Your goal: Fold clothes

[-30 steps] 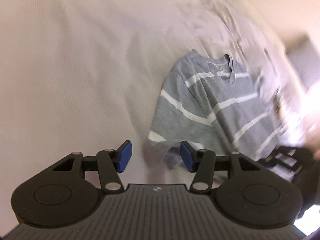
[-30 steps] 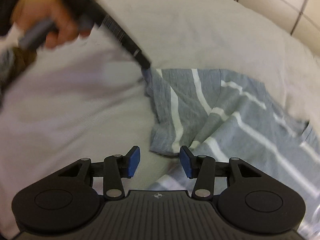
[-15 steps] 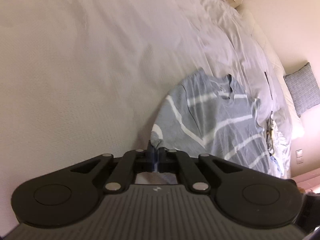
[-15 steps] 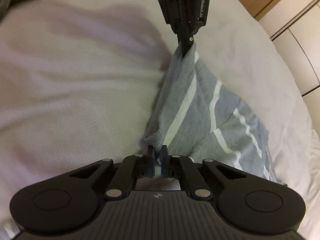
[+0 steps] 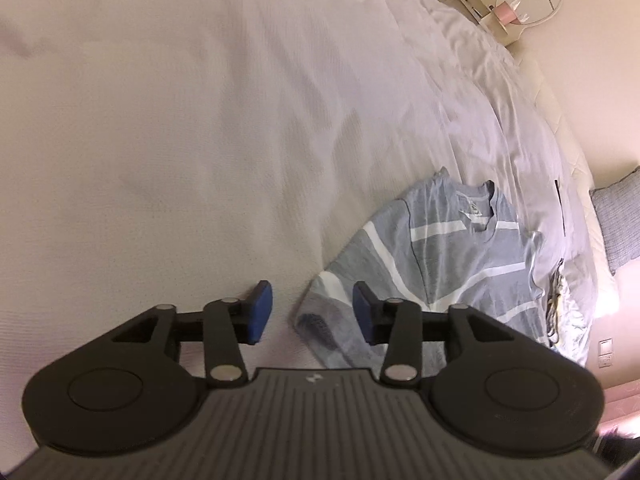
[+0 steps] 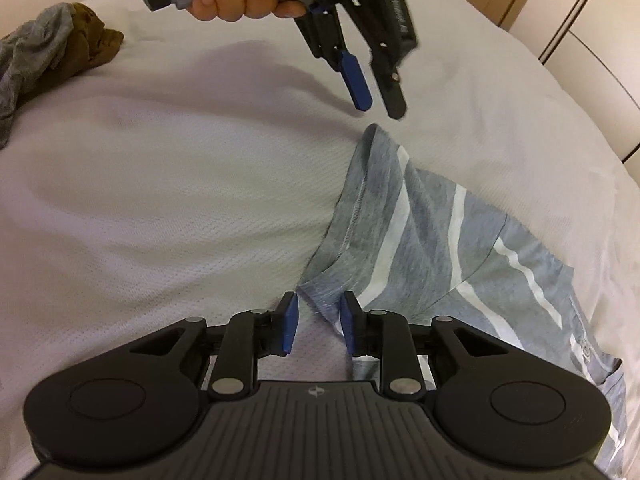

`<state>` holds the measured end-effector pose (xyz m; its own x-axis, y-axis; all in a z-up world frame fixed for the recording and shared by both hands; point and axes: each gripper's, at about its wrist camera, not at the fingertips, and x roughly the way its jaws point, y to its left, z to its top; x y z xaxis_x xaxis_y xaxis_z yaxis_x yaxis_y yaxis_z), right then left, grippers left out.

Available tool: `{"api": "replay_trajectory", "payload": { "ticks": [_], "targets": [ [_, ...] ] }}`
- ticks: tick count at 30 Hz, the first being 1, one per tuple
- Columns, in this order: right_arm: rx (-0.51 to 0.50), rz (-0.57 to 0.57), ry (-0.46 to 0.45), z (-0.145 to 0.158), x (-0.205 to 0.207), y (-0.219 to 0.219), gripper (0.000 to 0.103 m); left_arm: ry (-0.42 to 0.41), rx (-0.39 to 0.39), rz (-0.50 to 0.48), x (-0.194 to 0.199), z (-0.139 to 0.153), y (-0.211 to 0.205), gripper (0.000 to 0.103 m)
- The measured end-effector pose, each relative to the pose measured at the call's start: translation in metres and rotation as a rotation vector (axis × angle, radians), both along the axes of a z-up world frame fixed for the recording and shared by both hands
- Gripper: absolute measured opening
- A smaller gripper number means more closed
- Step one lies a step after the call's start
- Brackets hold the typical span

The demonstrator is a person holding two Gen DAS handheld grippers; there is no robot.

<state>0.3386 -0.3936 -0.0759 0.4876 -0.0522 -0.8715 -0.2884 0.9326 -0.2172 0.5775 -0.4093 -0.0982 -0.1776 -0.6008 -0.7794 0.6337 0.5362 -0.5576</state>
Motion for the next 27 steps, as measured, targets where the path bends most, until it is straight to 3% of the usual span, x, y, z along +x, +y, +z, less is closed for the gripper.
{"api": "replay_trajectory", "payload": {
  "ticks": [1, 2, 3, 5, 6, 10, 13, 19, 21, 27],
  "targets": [
    [-0.010, 0.000, 0.000, -0.003, 0.001, 0.001, 0.027, 0.009, 0.010, -0.002, -0.002, -0.004, -0.004, 0.033],
    [-0.019, 0.001, -0.002, -0.007, 0.000, 0.003, 0.027, 0.014, 0.024, -0.008, -0.003, -0.007, -0.009, 0.022],
    [-0.026, 0.000, -0.004, -0.010, 0.001, 0.004, 0.027, 0.006, 0.034, -0.020, -0.005, -0.008, -0.012, 0.000],
    [-0.033, -0.008, -0.007, -0.014, 0.001, 0.004, 0.023, -0.044, 0.044, -0.040, -0.006, -0.004, -0.013, 0.000],
    [-0.021, -0.019, 0.000, -0.015, 0.002, 0.003, 0.010, -0.072, 0.040, -0.042, -0.005, 0.000, -0.012, 0.000],
    [0.024, 0.018, -0.027, -0.008, -0.004, 0.007, 0.006, -0.115, 0.045, -0.060, 0.001, 0.003, -0.012, 0.000],
    [0.006, 0.065, 0.020, -0.016, -0.007, 0.009, 0.001, -0.135, 0.057, -0.076, 0.001, 0.000, -0.013, 0.000],
    [0.033, 0.042, 0.003, -0.010, -0.019, 0.007, 0.004, -0.153, 0.047, -0.041, 0.002, 0.002, -0.005, 0.002],
    [0.054, -0.003, 0.007, -0.007, -0.024, 0.003, 0.013, -0.151, 0.044, -0.029, 0.001, 0.006, 0.000, 0.007],
    [0.119, -0.137, 0.063, -0.001, -0.058, -0.002, 0.028, -0.242, 0.041, -0.053, -0.028, 0.036, 0.019, 0.018]
  ]
}}
